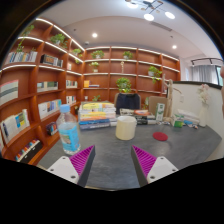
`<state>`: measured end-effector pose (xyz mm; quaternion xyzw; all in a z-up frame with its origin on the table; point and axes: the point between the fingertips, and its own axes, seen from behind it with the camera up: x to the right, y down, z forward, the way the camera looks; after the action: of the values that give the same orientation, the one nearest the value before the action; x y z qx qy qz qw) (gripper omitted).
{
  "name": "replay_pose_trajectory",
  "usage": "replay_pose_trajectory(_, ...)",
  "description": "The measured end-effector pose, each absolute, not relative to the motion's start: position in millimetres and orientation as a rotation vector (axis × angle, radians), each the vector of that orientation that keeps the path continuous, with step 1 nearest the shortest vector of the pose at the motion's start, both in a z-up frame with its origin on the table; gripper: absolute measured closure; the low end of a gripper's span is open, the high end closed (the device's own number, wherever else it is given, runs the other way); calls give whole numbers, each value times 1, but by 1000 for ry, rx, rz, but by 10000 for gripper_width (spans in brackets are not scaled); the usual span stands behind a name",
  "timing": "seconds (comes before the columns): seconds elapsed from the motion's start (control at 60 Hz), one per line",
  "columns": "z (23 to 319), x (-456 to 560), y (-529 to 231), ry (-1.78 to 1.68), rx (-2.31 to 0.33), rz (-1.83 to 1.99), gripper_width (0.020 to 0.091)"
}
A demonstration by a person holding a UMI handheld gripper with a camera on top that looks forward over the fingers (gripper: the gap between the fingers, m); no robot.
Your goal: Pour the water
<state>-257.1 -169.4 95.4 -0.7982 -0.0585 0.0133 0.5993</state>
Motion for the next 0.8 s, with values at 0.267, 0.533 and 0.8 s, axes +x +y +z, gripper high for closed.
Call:
replay_pose_trajectory(0.267,47,-409,-177,-299,-1858,172,375)
replay_pose_trajectory(0.533,70,-446,-123,-218,-1798,215,374)
replay_pose_trajectory(0.8,75,-442,-88,-148,-1760,168,647)
